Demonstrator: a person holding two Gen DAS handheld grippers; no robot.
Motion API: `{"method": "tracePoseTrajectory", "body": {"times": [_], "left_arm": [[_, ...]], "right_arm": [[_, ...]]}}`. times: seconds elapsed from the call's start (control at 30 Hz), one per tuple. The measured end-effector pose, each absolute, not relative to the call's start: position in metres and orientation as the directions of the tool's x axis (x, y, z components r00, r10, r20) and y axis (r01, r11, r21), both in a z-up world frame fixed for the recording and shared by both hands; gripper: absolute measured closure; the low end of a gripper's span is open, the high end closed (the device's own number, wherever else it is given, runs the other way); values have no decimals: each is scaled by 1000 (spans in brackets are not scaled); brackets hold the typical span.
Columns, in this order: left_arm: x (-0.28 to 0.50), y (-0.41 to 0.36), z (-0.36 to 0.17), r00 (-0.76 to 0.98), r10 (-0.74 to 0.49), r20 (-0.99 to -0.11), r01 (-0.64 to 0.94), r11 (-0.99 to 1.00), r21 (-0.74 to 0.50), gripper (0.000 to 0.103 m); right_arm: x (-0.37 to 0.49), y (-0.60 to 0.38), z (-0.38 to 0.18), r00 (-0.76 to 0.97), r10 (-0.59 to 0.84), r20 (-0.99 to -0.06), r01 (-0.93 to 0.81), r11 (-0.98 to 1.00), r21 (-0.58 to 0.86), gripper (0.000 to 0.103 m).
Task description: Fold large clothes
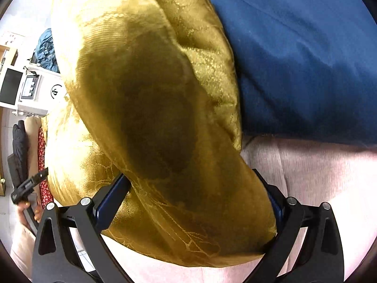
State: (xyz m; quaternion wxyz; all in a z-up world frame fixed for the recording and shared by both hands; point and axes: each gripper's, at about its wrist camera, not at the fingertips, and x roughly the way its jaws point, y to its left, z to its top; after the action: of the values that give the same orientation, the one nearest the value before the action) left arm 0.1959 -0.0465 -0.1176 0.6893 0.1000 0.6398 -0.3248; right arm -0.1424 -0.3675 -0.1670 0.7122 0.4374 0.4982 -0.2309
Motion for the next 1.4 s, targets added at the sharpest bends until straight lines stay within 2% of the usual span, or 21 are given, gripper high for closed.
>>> {"method": "tracePoseTrajectory", "body": {"times": [0.2, 0.53, 0.63, 0.7, 0.77, 0.8, 0.87, 0.9, 0.93, 1.13, 1.3, 1.4], "left_arm": [[222, -36, -148, -149, -421, -895, 445, 780, -441, 5], [231, -41, -159, -169, -494, -853, 399, 757, -518, 5], [228, -41, -156, -165, -493, -854, 411, 753, -514, 7], [229, -37, -153, -169, -510, -843, 402, 745, -532, 13], [225, -38, -150, -166, -520, -838, 400, 741, -540, 23], [221, -42, -148, -162, -521, -838, 401, 741, -538, 25], [218, -41, -143, -151, -521, -840, 406, 742, -533, 35], [216, -40, -139, -149, -528, -836, 408, 737, -539, 38], [214, -39, -136, -147, -535, -832, 412, 731, -544, 45], [196, -28, -107, -128, -562, -817, 453, 699, -553, 78], [174, -18, -77, -110, -615, -781, 472, 659, -586, 83], [159, -17, -53, -99, -672, -734, 470, 619, -629, 85]], "right_arm": [[-148, -372, -166, 374, 116, -920, 787, 486, 380, 6], [-143, -380, -167, 344, 117, -932, 799, 485, 356, 6], [-136, -378, -165, 330, 92, -940, 794, 511, 329, 12], [-130, -373, -162, 313, 77, -946, 785, 539, 304, 21], [-123, -368, -160, 305, 72, -950, 772, 565, 290, 42], [-118, -364, -157, 303, 70, -950, 758, 587, 285, 48], [-109, -356, -150, 298, 64, -952, 725, 634, 269, 70], [-105, -352, -148, 292, 59, -955, 708, 657, 257, 73], [-101, -348, -145, 288, 55, -956, 692, 678, 247, 78], [-103, -344, -122, 340, 78, -937, 671, 678, 300, 85], [-110, -332, -86, 411, 84, -908, 625, 699, 348, 88], [-107, -314, -58, 440, 45, -897, 585, 743, 325, 89]]}}
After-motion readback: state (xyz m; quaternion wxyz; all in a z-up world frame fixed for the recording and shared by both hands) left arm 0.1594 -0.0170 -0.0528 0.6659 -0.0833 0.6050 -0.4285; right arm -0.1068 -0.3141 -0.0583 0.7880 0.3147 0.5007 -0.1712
